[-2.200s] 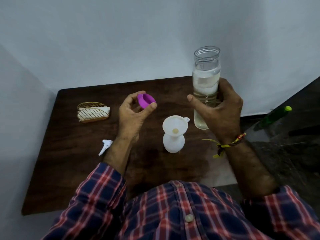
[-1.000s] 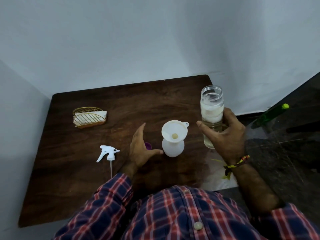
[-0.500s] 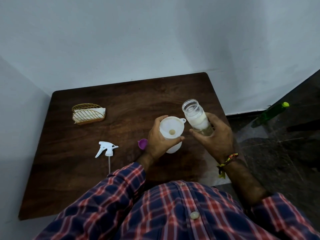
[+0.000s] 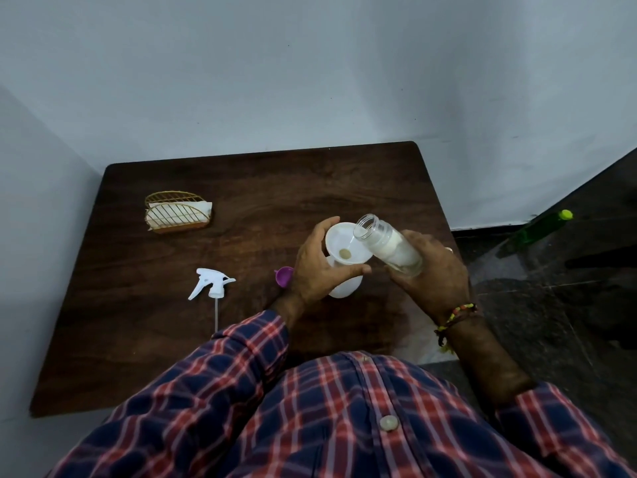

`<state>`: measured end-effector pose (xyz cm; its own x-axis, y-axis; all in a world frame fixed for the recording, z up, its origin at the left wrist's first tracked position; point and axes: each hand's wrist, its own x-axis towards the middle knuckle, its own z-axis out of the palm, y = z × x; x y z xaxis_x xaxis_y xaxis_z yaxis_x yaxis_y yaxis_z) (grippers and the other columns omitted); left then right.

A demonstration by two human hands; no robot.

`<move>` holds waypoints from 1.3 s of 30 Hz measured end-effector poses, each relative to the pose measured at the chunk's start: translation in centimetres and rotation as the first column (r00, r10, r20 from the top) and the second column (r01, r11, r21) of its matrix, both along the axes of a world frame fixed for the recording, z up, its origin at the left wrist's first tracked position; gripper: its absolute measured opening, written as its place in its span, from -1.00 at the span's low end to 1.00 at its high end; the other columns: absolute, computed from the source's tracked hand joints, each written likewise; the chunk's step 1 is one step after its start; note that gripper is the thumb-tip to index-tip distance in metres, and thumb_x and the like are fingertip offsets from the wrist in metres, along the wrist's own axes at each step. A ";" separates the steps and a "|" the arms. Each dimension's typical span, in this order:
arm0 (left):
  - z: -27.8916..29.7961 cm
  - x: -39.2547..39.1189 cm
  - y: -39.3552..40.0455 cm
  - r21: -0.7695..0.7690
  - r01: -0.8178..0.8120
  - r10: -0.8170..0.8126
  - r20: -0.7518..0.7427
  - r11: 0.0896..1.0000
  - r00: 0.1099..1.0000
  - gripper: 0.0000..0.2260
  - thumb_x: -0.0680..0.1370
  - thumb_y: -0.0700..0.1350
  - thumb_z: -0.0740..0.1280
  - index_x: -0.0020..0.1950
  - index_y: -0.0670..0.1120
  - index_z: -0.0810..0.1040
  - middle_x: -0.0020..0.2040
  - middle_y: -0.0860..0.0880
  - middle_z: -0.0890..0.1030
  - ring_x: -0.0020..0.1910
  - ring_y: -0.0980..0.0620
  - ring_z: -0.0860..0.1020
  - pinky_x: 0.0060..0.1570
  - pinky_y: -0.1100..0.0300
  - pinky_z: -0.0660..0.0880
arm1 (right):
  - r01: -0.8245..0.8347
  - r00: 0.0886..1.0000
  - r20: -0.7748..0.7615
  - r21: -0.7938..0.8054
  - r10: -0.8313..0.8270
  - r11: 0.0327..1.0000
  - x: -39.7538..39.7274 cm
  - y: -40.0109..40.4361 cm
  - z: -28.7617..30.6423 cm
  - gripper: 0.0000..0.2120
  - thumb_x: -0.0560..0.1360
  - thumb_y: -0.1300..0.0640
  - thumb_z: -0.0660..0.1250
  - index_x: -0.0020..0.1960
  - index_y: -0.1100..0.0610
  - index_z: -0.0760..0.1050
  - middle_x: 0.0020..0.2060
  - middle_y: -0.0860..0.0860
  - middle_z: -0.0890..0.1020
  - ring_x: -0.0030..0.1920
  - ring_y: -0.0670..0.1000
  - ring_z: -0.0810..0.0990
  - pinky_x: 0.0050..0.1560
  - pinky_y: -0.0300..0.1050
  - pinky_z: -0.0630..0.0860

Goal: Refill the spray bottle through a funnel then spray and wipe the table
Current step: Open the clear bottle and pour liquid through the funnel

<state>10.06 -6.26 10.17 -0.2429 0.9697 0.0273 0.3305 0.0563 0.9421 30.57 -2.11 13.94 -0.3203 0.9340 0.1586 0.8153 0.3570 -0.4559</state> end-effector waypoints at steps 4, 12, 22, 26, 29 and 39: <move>0.1 0.0 0.1 0.032 0.005 -0.004 -0.038 0.999 0.999 -0.17 0.29 0.01 0.65 0.47 -0.06 0.35 0.33 0.01 0.53 0.29 0.10 0.50 0.26 0.13 0.51 | -0.010 0.998 0.059 0.026 0.009 1.000 0.2 0.0 0.0 -0.41 0.37 -0.05 0.55 0.34 0.05 0.49 0.18 0.07 0.62 0.11 0.12 0.62 0.01 0.07 0.59; -0.4 -0.1 0.3 0.057 0.004 0.001 -0.089 0.998 0.996 -0.20 0.30 0.03 0.64 0.45 -0.07 0.38 0.33 0.01 0.53 0.27 0.16 0.48 0.21 0.40 0.43 | -0.016 0.978 0.210 0.093 -0.004 0.996 0.9 1.0 -0.3 -0.40 0.31 -0.05 0.56 0.32 -0.01 0.49 0.12 0.07 0.61 0.07 0.19 0.60 -0.02 0.12 0.57; -0.5 -0.1 0.2 0.051 -0.004 0.009 -0.094 0.999 0.996 -0.20 0.31 0.04 0.63 0.46 -0.09 0.37 0.35 -0.01 0.52 0.31 0.10 0.48 0.29 0.09 0.50 | -0.001 0.977 0.211 0.100 -0.020 0.995 0.8 1.7 -0.4 -0.37 0.29 -0.01 0.58 0.32 0.00 0.51 0.11 0.10 0.59 0.09 0.21 0.56 0.03 0.12 0.53; -0.5 0.0 0.2 0.052 -0.011 0.016 -0.095 0.999 0.995 -0.22 0.33 0.04 0.62 0.46 -0.09 0.37 0.36 -0.02 0.52 0.32 0.09 0.48 0.30 0.02 0.50 | -0.006 0.976 0.215 0.102 -0.016 0.995 0.8 1.8 -0.4 -0.36 0.29 -0.01 0.58 0.33 0.00 0.50 0.12 0.12 0.58 0.10 0.23 0.55 0.00 0.15 0.56; -0.3 0.2 0.1 0.038 -0.015 0.018 -0.093 0.999 0.995 -0.22 0.34 0.02 0.61 0.47 -0.09 0.36 0.38 -0.03 0.50 0.34 0.09 0.46 0.33 0.05 0.47 | -0.006 0.976 0.215 0.113 -0.019 0.994 0.8 1.8 -0.5 -0.37 0.28 0.02 0.58 0.33 -0.01 0.50 0.11 0.11 0.59 0.09 0.22 0.55 -0.01 0.15 0.56; -0.2 0.2 -0.1 0.046 -0.026 0.030 -0.092 0.999 0.995 -0.21 0.32 0.02 0.62 0.47 -0.08 0.37 0.37 0.00 0.51 0.32 0.16 0.45 0.31 0.18 0.46 | -0.005 0.973 0.231 0.126 -0.024 0.992 0.9 1.8 -0.6 -0.39 0.30 -0.02 0.56 0.32 -0.04 0.50 0.11 0.09 0.58 0.09 0.20 0.55 0.02 0.15 0.53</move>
<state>10.28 -6.33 9.94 -0.2647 0.9598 0.0939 0.4151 0.0255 0.9094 31.43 -0.27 13.35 -0.3529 0.9148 0.1965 0.8971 0.3905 -0.2068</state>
